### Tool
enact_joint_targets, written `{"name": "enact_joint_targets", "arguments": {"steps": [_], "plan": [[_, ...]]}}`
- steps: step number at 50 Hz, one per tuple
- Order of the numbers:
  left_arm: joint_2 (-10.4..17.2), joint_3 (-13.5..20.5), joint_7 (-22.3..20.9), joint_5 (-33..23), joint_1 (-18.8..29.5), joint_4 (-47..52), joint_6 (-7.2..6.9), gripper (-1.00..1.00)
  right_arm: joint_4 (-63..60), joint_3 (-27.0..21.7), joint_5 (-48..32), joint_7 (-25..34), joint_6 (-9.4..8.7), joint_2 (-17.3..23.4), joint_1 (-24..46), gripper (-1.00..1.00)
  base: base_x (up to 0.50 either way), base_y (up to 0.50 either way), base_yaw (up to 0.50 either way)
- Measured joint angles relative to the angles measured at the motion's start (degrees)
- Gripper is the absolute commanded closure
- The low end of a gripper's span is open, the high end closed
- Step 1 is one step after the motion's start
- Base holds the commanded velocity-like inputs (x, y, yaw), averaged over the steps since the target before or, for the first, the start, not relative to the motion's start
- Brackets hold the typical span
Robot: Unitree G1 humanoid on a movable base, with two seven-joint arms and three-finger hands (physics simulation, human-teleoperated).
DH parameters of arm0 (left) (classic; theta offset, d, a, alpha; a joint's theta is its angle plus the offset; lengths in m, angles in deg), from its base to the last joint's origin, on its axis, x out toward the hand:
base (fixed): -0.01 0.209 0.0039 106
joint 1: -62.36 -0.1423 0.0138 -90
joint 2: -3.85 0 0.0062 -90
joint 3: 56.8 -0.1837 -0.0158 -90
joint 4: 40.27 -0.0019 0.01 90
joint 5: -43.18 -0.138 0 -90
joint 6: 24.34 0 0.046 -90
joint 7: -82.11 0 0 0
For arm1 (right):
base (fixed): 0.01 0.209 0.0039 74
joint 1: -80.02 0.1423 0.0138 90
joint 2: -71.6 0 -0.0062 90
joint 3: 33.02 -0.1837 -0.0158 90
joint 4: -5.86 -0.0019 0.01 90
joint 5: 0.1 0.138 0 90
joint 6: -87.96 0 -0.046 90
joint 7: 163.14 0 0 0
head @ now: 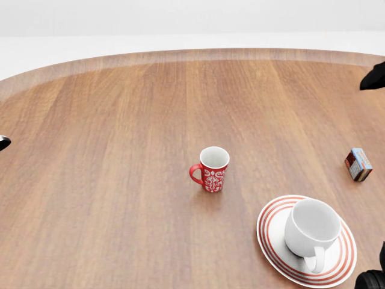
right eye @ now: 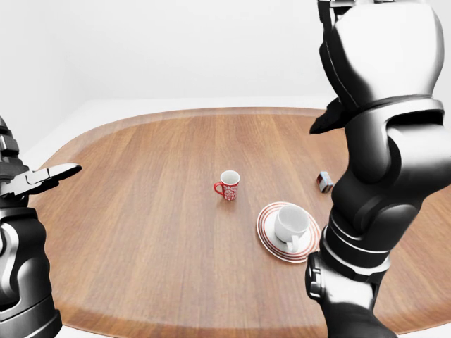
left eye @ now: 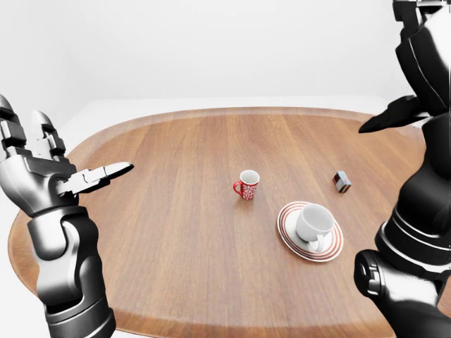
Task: Put the white mug on the plate.
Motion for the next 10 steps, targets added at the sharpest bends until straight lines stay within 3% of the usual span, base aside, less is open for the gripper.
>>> {"name": "enact_joint_targets", "arguments": {"steps": [10], "plan": [[-0.1, 0.0, 0.0, -0.1, -0.1, 0.3, 0.0, -1.0, -15.2, -1.0, -2.6, 0.0, 0.0, 0.9, 2.7, -1.0, 0.0, 0.0, 0.0]]}}
